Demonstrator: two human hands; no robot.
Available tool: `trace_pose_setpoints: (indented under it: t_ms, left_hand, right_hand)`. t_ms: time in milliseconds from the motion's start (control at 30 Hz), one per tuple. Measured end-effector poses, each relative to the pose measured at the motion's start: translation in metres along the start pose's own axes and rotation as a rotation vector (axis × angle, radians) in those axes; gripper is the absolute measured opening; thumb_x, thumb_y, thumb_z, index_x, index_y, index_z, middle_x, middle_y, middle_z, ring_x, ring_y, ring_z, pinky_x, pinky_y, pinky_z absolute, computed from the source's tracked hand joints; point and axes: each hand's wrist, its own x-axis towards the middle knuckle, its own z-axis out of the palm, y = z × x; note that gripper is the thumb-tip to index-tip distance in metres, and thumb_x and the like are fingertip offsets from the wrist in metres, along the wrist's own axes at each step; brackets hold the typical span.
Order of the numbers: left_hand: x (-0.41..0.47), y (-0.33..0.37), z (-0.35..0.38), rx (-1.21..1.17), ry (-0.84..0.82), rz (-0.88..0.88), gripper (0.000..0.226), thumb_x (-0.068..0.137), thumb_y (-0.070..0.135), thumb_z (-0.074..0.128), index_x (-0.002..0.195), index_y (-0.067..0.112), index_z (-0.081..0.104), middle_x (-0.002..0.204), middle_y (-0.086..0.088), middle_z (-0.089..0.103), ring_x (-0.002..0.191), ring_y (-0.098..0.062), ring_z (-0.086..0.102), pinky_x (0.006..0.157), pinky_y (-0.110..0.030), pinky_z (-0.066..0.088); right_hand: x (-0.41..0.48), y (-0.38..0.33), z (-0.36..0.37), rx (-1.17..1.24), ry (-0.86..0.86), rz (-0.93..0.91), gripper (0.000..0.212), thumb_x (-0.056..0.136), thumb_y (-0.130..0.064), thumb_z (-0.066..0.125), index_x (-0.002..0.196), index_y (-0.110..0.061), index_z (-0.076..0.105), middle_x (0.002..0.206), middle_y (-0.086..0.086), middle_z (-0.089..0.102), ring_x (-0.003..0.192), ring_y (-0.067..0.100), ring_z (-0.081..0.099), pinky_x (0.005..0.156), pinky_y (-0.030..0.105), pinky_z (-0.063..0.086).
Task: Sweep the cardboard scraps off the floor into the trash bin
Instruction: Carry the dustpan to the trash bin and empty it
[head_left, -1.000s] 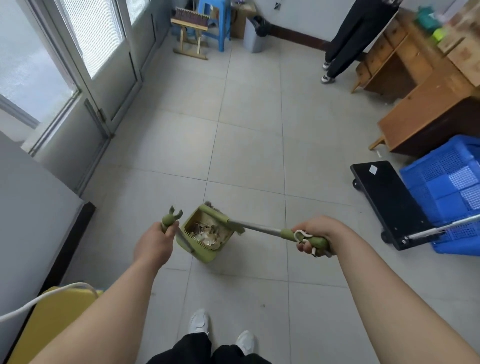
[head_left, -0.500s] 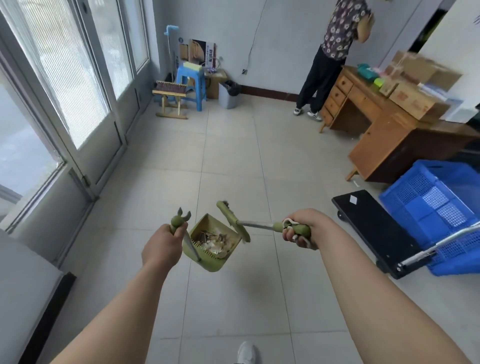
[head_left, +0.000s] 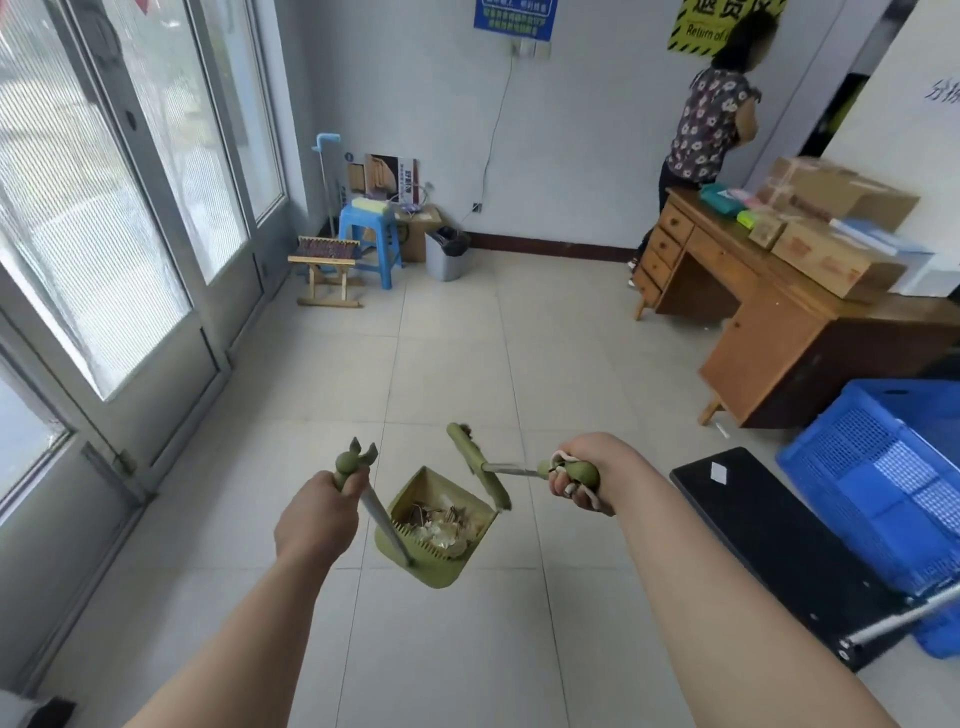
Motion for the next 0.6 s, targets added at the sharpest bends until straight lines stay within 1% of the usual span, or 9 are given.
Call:
trace_pose_setpoints:
  t_ms: [67,167,333,433,600]
  left_hand:
    - [0.023,0.025,0.012,-0.008,0.009,-0.013,0.049,0.094,0.060,0.040,0.080,0.015,0.054,0.071,-0.002,0.062,0.065,-0.021,0.057,0.053,-0.033,0.032]
    - [0.056,0.060,0.031,-0.018,0.017,-0.033,0.049,0.093,0.060,0.039,0.080,0.015,0.054,0.070,-0.002,0.062,0.064,-0.021,0.058,0.053,-0.032,0.033]
    - [0.111,0.108,0.050,-0.027,0.023,-0.052,0.049,0.093,0.061,0.040,0.082,0.016,0.055,0.070,-0.002,0.062,0.064,-0.021,0.057,0.053,-0.032,0.033]
    - [0.153,0.132,0.058,-0.028,0.031,-0.055,0.047,0.093,0.060,0.039,0.082,0.017,0.055,0.069,-0.002,0.063,0.064,-0.021,0.058,0.053,-0.032,0.033]
    - [0.238,0.169,0.068,-0.042,0.028,-0.056,0.049,0.092,0.060,0.040,0.082,0.015,0.056,0.068,-0.003,0.062,0.065,-0.024,0.059,0.054,-0.033,0.034]
  right_hand:
    - [0.016,-0.027,-0.020,-0.023,-0.010,-0.007,0.026,0.091,-0.015,0.031,0.067,-0.014,0.041,0.041,-0.001,0.045,0.024,0.010,0.036,0.026,0.010,0.025]
    - [0.043,-0.067,-0.045,-0.050,-0.017,-0.022,0.028,0.091,-0.015,0.030,0.065,-0.015,0.041,0.050,-0.003,0.045,0.027,0.009,0.036,0.028,0.012,0.025]
    - [0.084,-0.128,-0.071,-0.082,0.033,-0.048,0.029,0.091,-0.013,0.033,0.064,-0.012,0.045,0.056,-0.001,0.045,0.025,0.010,0.037,0.029,0.011,0.025]
    - [0.107,-0.169,-0.081,-0.100,0.034,-0.040,0.030,0.092,-0.014,0.033,0.063,-0.013,0.044,0.059,-0.001,0.045,0.033,0.010,0.036,0.029,0.013,0.025]
    - [0.150,-0.243,-0.095,-0.033,0.028,-0.045,0.029,0.095,-0.014,0.030,0.068,-0.013,0.041,0.060,0.000,0.042,0.026,0.010,0.035,0.028,0.012,0.024]
